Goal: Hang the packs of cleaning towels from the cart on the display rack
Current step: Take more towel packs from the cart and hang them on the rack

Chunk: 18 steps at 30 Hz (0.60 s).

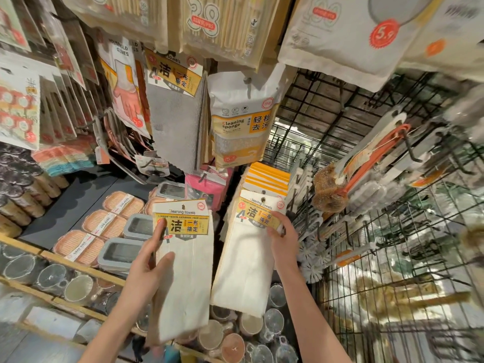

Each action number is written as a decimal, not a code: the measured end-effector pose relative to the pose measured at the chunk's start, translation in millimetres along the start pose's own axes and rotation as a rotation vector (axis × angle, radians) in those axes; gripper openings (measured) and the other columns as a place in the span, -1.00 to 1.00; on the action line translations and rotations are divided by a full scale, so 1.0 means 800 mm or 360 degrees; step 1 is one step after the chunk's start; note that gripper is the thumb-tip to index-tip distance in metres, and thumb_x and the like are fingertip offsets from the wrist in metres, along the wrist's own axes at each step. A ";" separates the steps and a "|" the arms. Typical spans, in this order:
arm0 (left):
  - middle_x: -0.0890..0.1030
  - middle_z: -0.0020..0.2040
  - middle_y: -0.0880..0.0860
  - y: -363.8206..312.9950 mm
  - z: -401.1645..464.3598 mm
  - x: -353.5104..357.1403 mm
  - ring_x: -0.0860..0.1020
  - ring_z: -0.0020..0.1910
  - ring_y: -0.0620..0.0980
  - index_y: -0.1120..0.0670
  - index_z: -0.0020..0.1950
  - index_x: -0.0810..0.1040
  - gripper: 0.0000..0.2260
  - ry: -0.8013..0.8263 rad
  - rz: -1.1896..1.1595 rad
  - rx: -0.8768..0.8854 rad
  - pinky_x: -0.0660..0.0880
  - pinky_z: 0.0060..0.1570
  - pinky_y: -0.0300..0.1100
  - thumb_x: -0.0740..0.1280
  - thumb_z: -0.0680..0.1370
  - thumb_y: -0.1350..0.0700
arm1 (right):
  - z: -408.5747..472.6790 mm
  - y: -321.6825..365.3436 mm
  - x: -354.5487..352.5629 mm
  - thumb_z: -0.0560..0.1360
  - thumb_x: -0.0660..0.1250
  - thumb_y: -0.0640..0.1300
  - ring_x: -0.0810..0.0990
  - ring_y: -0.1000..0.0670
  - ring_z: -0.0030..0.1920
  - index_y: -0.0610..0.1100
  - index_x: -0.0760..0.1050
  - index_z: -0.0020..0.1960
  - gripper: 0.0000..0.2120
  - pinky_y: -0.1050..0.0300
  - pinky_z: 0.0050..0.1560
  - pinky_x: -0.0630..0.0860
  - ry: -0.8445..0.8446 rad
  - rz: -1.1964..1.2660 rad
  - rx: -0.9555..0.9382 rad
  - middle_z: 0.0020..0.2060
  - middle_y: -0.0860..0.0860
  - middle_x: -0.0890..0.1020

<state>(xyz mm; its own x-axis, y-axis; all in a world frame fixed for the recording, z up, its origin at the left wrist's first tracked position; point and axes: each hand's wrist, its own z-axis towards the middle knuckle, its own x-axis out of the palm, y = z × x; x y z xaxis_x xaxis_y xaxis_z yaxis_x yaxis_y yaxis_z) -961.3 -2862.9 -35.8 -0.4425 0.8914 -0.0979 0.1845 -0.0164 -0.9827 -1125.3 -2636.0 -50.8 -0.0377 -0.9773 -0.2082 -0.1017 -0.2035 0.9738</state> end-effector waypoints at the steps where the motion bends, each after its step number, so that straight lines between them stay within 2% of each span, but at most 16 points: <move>1: 0.33 0.31 -0.51 0.000 0.000 -0.001 0.25 0.30 -0.54 -0.34 0.44 0.26 -0.35 -0.0005 -0.0005 -0.0025 0.16 0.47 -0.08 0.29 0.57 0.31 | 0.000 -0.001 0.002 0.47 0.28 -0.43 0.42 0.09 -0.15 -0.07 0.53 0.15 -0.64 0.18 -0.16 0.40 0.0009 0.0011 0.0005 0.21 -0.10 0.51; 2: 0.32 0.31 -0.52 -0.001 0.001 -0.002 0.26 0.33 -0.48 -0.34 0.45 0.26 -0.35 -0.0013 -0.0014 -0.0043 0.17 0.48 -0.02 0.29 0.57 0.30 | 0.000 -0.002 0.004 0.47 0.28 -0.44 0.36 0.14 -0.22 -0.07 0.53 0.14 -0.64 0.24 -0.23 0.33 0.0018 0.0027 0.0009 0.20 -0.11 0.52; 4: 0.32 0.32 -0.52 -0.001 0.001 -0.003 0.27 0.39 -0.38 -0.38 0.43 0.26 -0.35 -0.0031 -0.0029 -0.0060 0.19 0.48 0.03 0.29 0.58 0.29 | 0.000 -0.005 0.007 0.47 0.27 -0.44 0.32 0.17 -0.23 -0.06 0.53 0.13 -0.63 0.27 -0.25 0.30 0.0034 0.0050 0.0025 0.21 -0.10 0.52; 8: 0.31 0.28 -0.57 -0.003 0.001 -0.002 0.25 0.28 -0.55 -0.44 0.39 0.26 -0.33 -0.0033 0.0004 -0.0047 0.15 0.48 -0.03 0.31 0.57 0.28 | 0.000 -0.007 0.009 0.47 0.27 -0.46 0.42 -0.02 -0.07 -0.07 0.53 0.10 -0.64 0.27 -0.23 0.36 0.0028 0.0134 0.0036 0.23 -0.08 0.51; 11: 0.30 0.26 -0.59 -0.005 0.001 -0.001 0.27 0.40 -0.33 -0.45 0.39 0.26 -0.34 -0.0035 0.0013 -0.0055 0.18 0.48 0.00 0.30 0.57 0.27 | 0.001 -0.009 0.007 0.48 0.27 -0.43 0.44 -0.08 0.00 -0.04 0.54 0.12 -0.64 0.15 -0.13 0.39 0.0002 0.0128 0.0007 0.22 -0.05 0.50; 13: 0.30 0.28 -0.56 -0.006 0.000 -0.001 0.26 0.43 -0.26 -0.41 0.41 0.26 -0.35 -0.0036 0.0017 -0.0049 0.18 0.48 0.01 0.30 0.57 0.28 | 0.003 -0.008 0.005 0.49 0.28 -0.40 0.44 -0.05 -0.03 -0.02 0.54 0.13 -0.64 0.10 -0.09 0.39 -0.0012 0.0134 -0.0001 0.21 -0.04 0.51; 16: 0.31 0.30 -0.51 -0.008 -0.002 0.000 0.26 0.43 -0.27 -0.37 0.43 0.26 -0.36 -0.0041 0.0008 -0.0042 0.19 0.48 0.00 0.30 0.57 0.29 | 0.007 -0.006 0.004 0.49 0.29 -0.39 0.36 0.14 -0.19 0.00 0.54 0.12 -0.65 0.19 -0.10 0.35 0.0014 0.0107 -0.0012 0.21 -0.02 0.53; 18: 0.32 0.29 -0.50 -0.009 -0.003 0.001 0.28 0.40 -0.31 -0.36 0.42 0.26 -0.36 -0.0049 0.0004 -0.0043 0.20 0.46 -0.06 0.30 0.57 0.29 | 0.009 -0.005 0.006 0.48 0.28 -0.42 0.38 0.16 -0.18 -0.05 0.53 0.13 -0.65 0.19 -0.07 0.36 0.0032 0.0077 -0.0016 0.23 -0.01 0.51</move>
<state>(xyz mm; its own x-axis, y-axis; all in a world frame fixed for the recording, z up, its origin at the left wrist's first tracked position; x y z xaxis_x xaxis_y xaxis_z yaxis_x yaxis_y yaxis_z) -961.0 -2860.8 -28.3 -0.4687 0.8770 -0.1058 0.2095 -0.0060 -0.9778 -1132.4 -2639.7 -56.2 -0.0223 -0.9870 -0.1589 -0.0903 -0.1563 0.9836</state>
